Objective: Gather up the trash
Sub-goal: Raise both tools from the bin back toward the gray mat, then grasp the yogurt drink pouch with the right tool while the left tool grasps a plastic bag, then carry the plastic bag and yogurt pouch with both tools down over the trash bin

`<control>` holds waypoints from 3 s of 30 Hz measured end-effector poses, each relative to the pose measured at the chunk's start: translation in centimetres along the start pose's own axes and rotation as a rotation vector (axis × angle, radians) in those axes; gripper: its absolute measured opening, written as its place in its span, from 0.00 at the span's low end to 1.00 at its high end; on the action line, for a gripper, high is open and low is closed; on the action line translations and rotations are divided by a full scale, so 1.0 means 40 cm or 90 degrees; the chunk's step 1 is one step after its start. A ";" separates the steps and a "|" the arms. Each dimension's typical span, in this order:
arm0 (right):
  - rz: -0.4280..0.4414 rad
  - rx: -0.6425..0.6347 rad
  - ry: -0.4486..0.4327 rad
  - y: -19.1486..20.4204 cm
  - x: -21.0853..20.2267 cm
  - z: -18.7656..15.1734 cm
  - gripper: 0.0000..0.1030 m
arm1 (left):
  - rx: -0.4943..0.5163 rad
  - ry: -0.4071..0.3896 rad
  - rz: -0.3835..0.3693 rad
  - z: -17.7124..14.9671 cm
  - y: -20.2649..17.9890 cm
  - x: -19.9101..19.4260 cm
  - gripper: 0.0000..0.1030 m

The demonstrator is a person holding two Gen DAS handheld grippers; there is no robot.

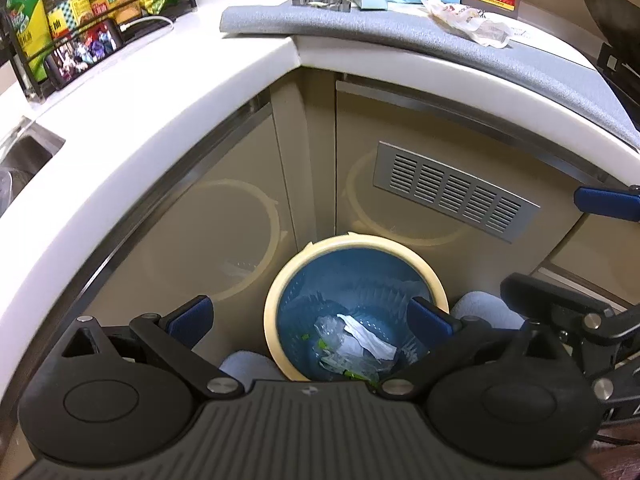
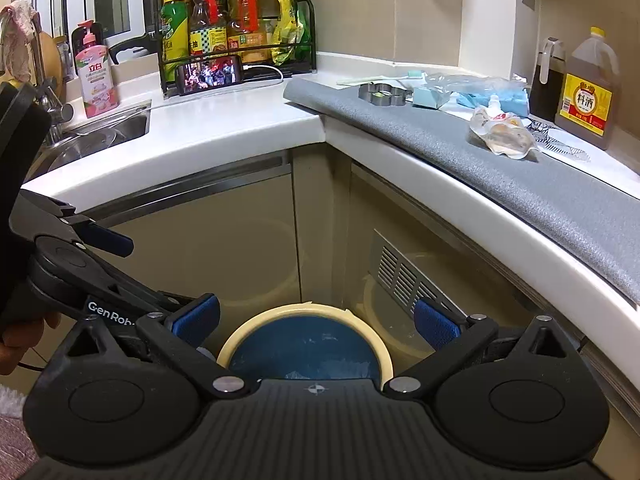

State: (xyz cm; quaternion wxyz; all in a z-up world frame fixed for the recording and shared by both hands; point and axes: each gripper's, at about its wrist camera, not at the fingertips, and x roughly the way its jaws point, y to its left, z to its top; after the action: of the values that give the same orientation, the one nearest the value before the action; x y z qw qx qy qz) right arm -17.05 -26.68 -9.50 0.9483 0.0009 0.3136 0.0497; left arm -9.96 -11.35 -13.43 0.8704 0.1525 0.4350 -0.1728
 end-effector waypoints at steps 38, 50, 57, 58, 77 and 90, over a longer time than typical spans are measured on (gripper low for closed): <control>-0.169 0.205 -0.045 -0.463 0.325 0.376 1.00 | -0.044 -0.142 0.058 0.421 0.044 0.024 1.00; -0.234 0.160 -0.008 -0.510 0.395 0.377 0.71 | -0.040 -0.184 0.045 0.529 -0.015 0.094 1.00; -0.262 0.186 -0.026 -0.559 0.294 0.293 0.76 | -0.037 -0.249 -0.042 0.723 -0.113 0.175 1.00; -0.260 0.197 -0.031 -0.562 0.288 0.285 0.77 | -0.018 -0.255 -0.050 0.754 -0.142 0.192 1.00; -0.260 0.205 -0.031 -0.557 0.297 0.278 0.84 | 0.088 -0.122 0.048 0.991 -0.359 0.462 0.33; -0.304 0.237 -0.114 -0.555 0.215 0.245 0.63 | -0.029 -0.197 -0.037 0.860 -0.169 0.194 0.02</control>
State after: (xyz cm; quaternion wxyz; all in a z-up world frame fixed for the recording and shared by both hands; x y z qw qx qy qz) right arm -2.28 -47.65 -7.46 0.9405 0.1049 0.2237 -0.2332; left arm 15.68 -32.99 -0.70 0.9248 0.0916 0.3041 -0.2095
